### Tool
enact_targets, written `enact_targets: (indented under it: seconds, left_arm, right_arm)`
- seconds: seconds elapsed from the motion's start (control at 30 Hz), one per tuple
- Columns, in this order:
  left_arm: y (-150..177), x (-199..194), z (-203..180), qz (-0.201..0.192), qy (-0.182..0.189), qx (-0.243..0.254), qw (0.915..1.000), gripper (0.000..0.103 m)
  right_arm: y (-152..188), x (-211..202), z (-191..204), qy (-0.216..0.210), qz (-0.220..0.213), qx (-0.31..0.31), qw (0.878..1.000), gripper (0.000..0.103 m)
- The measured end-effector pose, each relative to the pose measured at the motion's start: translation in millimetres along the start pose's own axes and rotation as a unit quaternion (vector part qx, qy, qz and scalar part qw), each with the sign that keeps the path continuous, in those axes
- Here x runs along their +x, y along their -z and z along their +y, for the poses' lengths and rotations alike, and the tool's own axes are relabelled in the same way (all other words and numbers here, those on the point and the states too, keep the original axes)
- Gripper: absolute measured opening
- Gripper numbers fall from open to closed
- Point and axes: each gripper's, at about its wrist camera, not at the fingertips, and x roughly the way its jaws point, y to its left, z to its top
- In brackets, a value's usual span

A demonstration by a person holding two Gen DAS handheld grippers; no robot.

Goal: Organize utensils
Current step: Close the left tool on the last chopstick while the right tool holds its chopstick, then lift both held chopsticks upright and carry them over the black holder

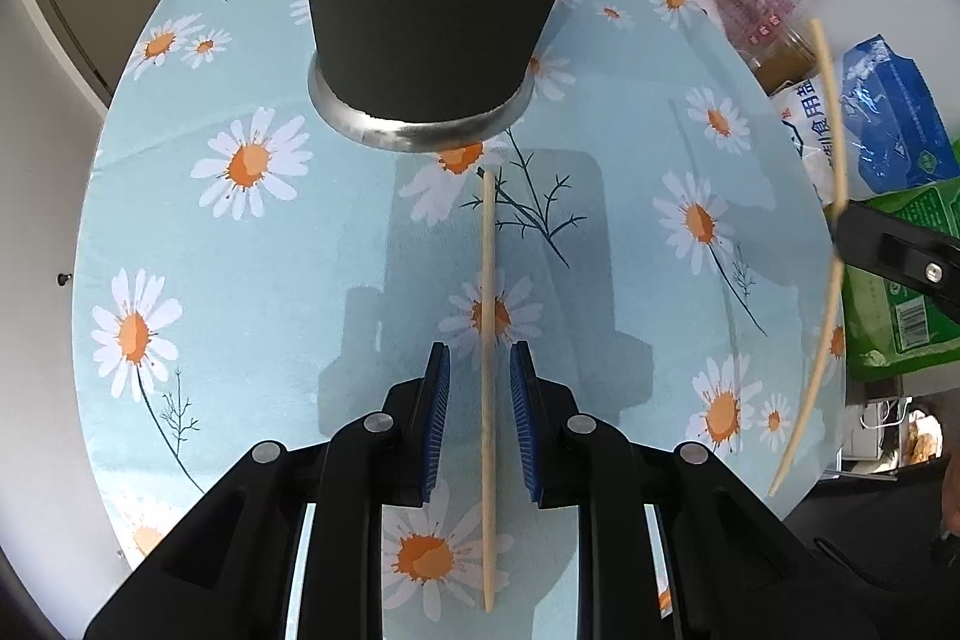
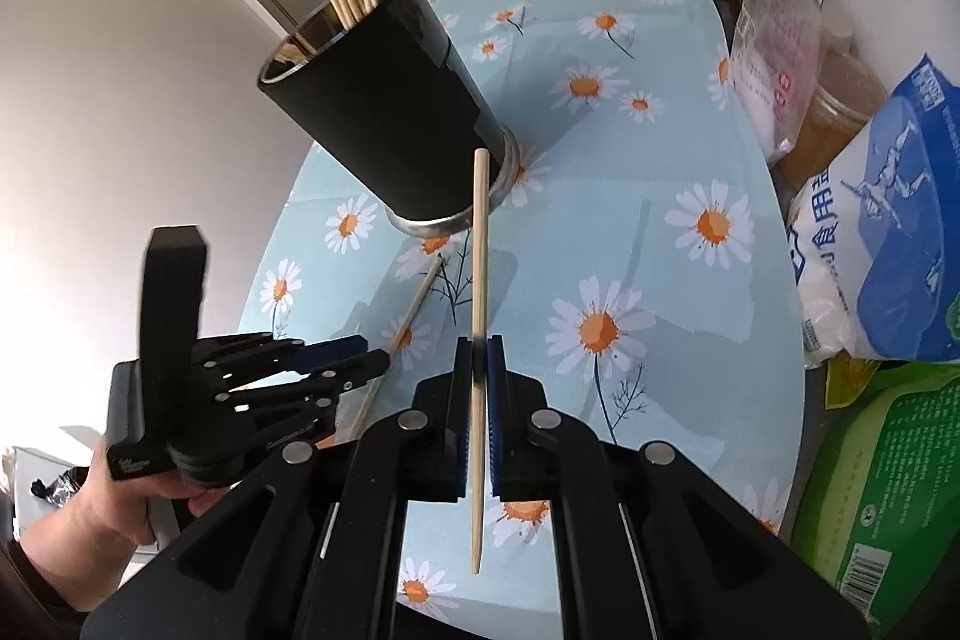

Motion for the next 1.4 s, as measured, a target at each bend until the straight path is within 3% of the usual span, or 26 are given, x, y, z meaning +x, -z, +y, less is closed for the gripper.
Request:
enact_targets:
  seconds: [0.13,0.27,0.43,0.57,0.67,0.77,1.07,1.4]
  left_arm:
    - [-7,9,-5,0.016,-0.013,0.004,0.9998,0.02]
    - [-11,13,-12,0.028,-0.018,0.005,0.9994,0.028]
    - [-15,20,-26,0.029,-0.043,0.027,0.9983,0.028]
    - [-17,25,-36,0.029,-0.061,0.042,0.9968,0.026]
    - [-18,26,-38,0.025,-0.075,0.046,0.9958,0.016]
    - [-18,24,-33,0.024,-0.063,0.031,0.9972,0.004]
    - [-15,21,-32,0.016,-0.046,0.02,0.9986,0.003]
    - [11,-5,-9,-0.015,-0.018,-0.011,0.9997,0.003]
  right_arm:
    - [1,-6,-2,0.005,-0.01,-0.007,1.0,0.006]
    - [1,-14,-1,0.015,-0.031,-0.02,0.999,0.005]
    - [2,-17,-2,0.014,-0.036,-0.025,0.999,0.005]
    - [4,-13,-5,0.006,-0.032,-0.018,0.999,0.005]
    - [6,-11,-5,0.001,-0.032,-0.015,0.999,0.005]
    - [8,-10,-5,-0.005,-0.031,-0.013,0.999,0.005]
    - [10,-4,1,-0.002,-0.026,-0.025,0.999,0.005]
    - [8,2,8,-0.01,-0.021,-0.043,0.999,0.005]
